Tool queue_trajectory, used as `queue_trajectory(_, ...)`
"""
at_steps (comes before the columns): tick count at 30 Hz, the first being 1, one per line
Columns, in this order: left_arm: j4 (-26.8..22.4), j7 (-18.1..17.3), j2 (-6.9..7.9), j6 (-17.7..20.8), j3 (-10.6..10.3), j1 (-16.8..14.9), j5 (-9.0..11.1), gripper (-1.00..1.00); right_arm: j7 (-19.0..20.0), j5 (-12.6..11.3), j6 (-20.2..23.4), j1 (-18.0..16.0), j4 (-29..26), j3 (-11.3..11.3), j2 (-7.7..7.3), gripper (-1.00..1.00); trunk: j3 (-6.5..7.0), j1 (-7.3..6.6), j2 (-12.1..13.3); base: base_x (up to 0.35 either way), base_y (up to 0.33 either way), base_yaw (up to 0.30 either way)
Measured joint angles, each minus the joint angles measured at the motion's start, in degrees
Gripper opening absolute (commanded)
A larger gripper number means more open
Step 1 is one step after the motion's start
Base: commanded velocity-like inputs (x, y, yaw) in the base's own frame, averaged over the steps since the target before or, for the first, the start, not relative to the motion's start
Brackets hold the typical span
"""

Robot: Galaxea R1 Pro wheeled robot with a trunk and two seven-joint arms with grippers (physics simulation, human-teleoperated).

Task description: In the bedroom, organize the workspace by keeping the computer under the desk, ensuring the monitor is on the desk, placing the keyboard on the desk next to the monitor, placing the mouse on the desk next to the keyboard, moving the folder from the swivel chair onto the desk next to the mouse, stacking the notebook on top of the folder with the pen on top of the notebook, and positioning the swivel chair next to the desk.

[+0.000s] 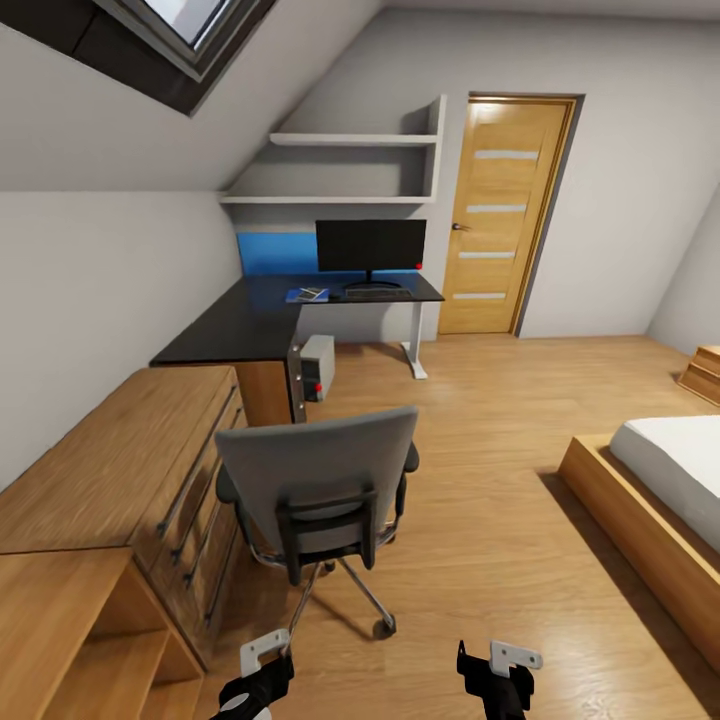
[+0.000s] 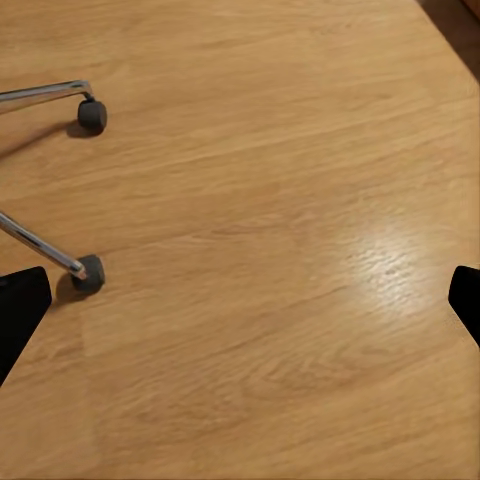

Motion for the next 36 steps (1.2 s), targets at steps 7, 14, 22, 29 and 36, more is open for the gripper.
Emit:
queue_trajectory(7, -0.02, -0.02, -0.05, 0.03, 0.01, 0.01, 0.11, 1.00, 0.02, 0.15, 0.05, 0.12, 0.02, -0.01, 0.01, 1.00, -1.26, 1.54, -2.81, 0.000, -0.002, 0.232)
queue_trajectory(14, 0.07, -0.10, -0.07, 0.08, -0.07, 0.00, 0.13, 1.00, 0.08, 0.23, 0.03, 0.13, 0.03, -0.01, 0.00, 1.00, -2.51, 3.08, -5.62, 0.000, 0.000, 0.171)
queue_trajectory(22, 0.14, -0.55, -0.15, 0.56, -0.14, 0.00, 0.13, 1.00, 0.09, 0.29, -0.03, 0.19, -0.04, 0.00, 0.00, 1.00, -3.95, 4.83, -8.83, 0.000, 0.000, 0.017)
queue_trajectory(29, 0.29, -0.75, -0.11, 1.33, -0.16, 0.00, 0.12, 1.00, 0.09, 0.30, -0.04, 0.20, -0.05, 0.00, 0.00, 1.00, -5.21, 6.37, -11.63, 0.000, 0.000, 0.000)
queue_trajectory(36, 0.35, -0.73, -0.08, 5.83, -0.17, 0.00, -0.02, 1.00, 0.09, 0.34, -0.04, 0.29, -0.01, 0.02, 0.00, 1.00, -6.47, 7.91, -14.44, 0.000, 0.000, 0.000)
